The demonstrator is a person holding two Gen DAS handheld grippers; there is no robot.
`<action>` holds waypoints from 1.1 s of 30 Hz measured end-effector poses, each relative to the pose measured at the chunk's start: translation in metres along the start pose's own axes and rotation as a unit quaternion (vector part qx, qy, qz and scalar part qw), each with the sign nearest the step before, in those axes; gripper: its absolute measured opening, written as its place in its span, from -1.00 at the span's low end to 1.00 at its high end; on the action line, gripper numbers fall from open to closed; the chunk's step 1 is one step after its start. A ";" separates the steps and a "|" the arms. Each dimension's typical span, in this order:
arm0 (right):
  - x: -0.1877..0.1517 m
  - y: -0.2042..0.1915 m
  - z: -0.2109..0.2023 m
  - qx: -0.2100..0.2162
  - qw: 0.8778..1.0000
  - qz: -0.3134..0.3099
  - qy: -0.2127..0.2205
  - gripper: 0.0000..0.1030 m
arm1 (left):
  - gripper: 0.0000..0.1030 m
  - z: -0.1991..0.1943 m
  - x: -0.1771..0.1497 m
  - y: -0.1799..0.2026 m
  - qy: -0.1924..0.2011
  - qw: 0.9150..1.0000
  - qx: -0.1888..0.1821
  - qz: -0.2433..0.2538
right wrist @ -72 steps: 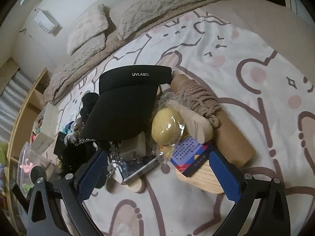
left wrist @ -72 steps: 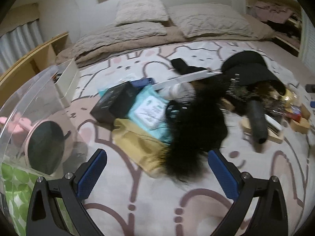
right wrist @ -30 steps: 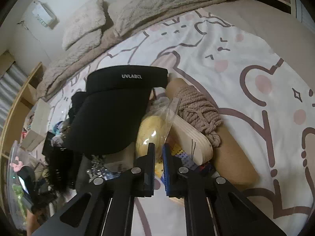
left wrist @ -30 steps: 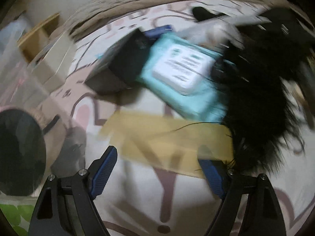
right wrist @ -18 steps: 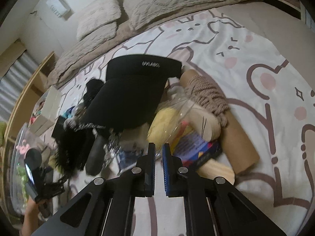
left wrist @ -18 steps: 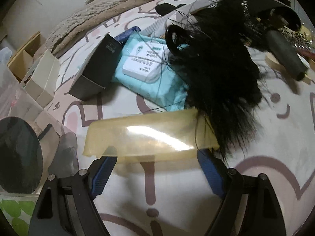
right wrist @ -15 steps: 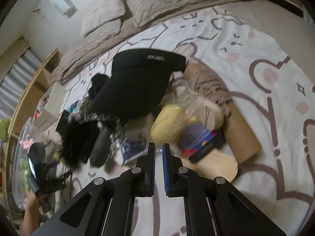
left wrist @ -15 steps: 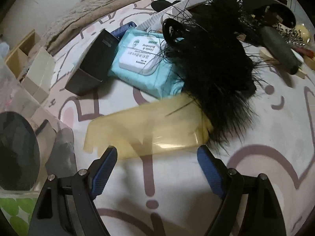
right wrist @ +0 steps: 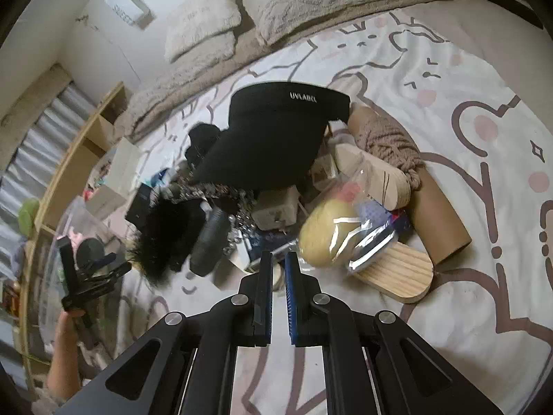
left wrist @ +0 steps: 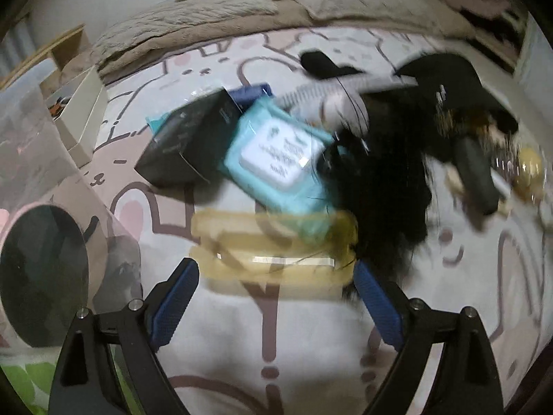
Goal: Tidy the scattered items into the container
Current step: 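Grasp the yellow plastic tray with the left tool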
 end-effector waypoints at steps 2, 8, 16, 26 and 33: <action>0.003 -0.002 -0.003 0.001 1.000 -0.001 0.005 -0.85 | 0.78 0.002 0.009 -0.007 0.012 0.999 0.013 -0.026; 0.008 -0.004 -0.003 0.000 1.000 0.007 0.014 -0.85 | 0.78 0.018 0.026 -0.034 0.034 0.994 0.075 -0.066; 0.027 0.008 0.001 -0.050 0.998 0.003 0.042 -0.84 | 0.78 0.039 0.034 -0.049 0.032 0.989 0.140 -0.040; 0.069 0.005 0.035 -0.121 0.987 -0.073 0.077 -0.84 | 0.86 0.066 0.021 -0.025 -0.005 0.985 0.169 0.043; 0.058 0.013 0.071 -0.141 0.985 -0.098 0.032 -0.84 | 0.86 0.069 0.000 -0.026 -0.049 0.990 0.125 0.044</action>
Point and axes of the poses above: each gripper's, at about its wrist camera, not at the fingertips, and z roughly the way its jaws point, y to its right, x to its top, the point moved 8 cm from there along z, roughly the way its jaws point, and after that the axes turned 11 degrees about y, right-handed, at the moved point
